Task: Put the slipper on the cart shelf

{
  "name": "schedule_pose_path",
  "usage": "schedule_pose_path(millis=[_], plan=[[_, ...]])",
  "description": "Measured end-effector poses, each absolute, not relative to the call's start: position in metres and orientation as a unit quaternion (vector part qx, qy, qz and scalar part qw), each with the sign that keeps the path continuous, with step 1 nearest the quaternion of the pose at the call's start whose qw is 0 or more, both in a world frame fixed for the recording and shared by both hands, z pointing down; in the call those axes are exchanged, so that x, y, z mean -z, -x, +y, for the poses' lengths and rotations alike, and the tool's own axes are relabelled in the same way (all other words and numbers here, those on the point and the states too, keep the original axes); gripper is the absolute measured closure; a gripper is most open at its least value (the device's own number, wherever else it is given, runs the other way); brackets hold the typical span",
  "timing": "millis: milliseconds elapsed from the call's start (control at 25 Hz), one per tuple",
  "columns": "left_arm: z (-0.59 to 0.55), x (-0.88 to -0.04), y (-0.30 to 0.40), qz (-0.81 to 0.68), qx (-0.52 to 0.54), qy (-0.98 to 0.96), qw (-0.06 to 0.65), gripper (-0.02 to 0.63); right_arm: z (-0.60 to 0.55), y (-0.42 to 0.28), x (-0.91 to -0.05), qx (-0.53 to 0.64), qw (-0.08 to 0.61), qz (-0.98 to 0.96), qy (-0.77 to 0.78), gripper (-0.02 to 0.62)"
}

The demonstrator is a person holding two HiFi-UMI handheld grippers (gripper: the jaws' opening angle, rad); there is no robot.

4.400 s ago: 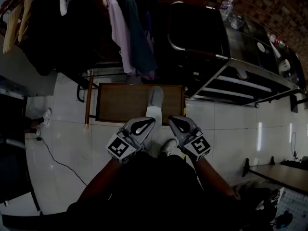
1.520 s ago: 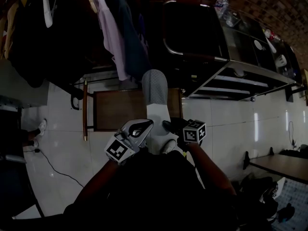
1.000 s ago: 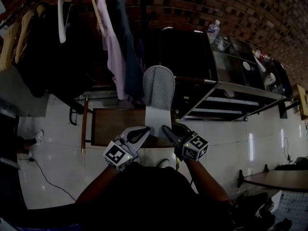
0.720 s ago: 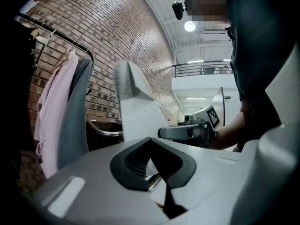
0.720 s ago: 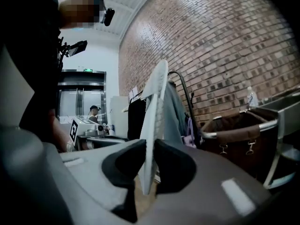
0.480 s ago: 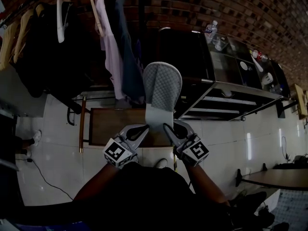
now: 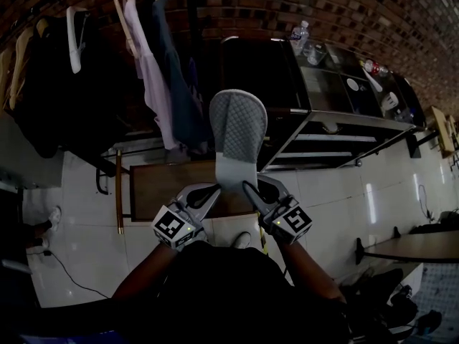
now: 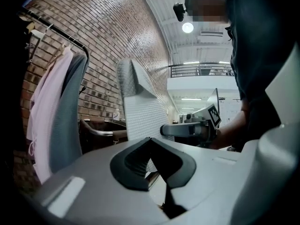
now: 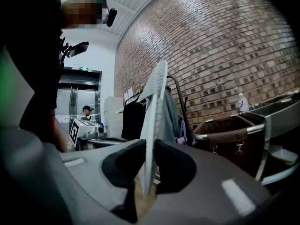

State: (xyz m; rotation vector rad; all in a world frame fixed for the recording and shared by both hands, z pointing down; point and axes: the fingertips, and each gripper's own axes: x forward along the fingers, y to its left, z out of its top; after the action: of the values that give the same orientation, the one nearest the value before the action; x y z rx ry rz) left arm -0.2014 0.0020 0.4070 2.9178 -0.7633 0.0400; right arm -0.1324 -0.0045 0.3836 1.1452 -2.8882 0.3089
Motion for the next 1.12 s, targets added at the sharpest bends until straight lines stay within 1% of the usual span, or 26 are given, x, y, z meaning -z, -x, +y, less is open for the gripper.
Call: schedule_pose_path(millis=[280,600,840,1120], plan=[[-0.003,-0.406,0.185,-0.207,-0.014,-0.975,0.075,0.603,-0.003,0.112,-0.39,-0.11,0.013,-0.904,-0.414,0.535],[-0.005,-0.422,0.157,-0.119,-0.016,-0.99,0.074,0.603,0.016,0.068,-0.41,-0.127,0.019,-0.852,-0.507,0.535],[0.019,-0.435,0.114,-0.052,-0.026,-0.995,0.079,0.603,0.051,0.023,-0.42,-0.133,0.009,-0.809,-0.572,0.535],[0.051,-0.437,0.051,-0.029,-0.043,-0.996,0.07,0.603,0.077,-0.048,-0.419,-0.125,-0.014,-0.794,-0.594,0.535]])
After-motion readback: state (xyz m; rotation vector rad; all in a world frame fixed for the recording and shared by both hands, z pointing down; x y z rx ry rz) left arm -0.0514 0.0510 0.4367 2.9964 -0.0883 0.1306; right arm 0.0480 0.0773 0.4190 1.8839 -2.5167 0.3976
